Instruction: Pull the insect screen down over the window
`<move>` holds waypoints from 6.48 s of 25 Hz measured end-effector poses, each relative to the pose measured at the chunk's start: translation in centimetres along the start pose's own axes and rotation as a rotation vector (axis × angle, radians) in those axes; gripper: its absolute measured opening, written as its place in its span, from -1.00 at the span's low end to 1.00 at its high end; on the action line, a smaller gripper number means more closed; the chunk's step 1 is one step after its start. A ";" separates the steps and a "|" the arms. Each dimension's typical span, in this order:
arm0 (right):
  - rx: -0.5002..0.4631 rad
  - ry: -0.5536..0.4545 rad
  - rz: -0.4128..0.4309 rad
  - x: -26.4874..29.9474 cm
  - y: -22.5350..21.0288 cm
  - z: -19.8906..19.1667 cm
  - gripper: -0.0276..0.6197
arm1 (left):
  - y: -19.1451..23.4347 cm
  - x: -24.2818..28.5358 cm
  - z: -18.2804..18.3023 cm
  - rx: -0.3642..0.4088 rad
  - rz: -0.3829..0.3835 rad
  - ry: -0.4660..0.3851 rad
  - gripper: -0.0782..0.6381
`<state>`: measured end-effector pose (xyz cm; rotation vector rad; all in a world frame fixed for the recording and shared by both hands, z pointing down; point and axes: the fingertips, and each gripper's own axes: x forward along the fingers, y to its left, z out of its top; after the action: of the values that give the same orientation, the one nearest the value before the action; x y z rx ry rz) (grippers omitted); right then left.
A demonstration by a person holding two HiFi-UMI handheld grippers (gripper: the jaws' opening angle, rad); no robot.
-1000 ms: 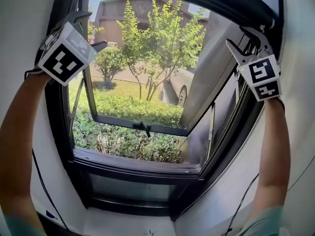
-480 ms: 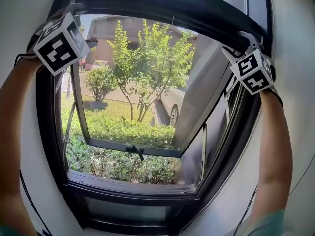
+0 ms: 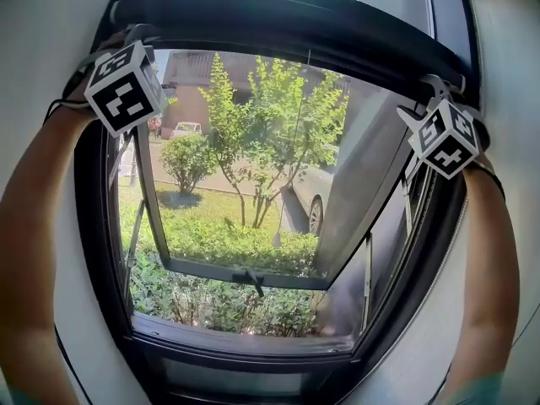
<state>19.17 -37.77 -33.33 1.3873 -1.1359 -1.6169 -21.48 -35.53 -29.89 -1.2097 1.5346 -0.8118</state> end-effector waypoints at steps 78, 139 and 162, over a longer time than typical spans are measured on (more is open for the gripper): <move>-0.069 0.097 0.342 -5.7 12.0 0.1 -0.21 | -9.9 -2.9 -7.3 0.334 -0.222 0.232 0.43; -0.143 0.101 1.057 -24.0 55.7 0.8 -0.37 | -53.3 -19.9 -20.6 0.385 -0.862 0.258 0.43; -0.098 0.142 1.029 -26.3 60.9 1.1 -0.37 | -58.7 -21.9 -22.1 0.359 -0.873 0.261 0.43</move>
<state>20.89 -35.39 32.99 0.6209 -1.3332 -0.7931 -24.40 -32.50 36.40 -1.5342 0.9367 -1.7850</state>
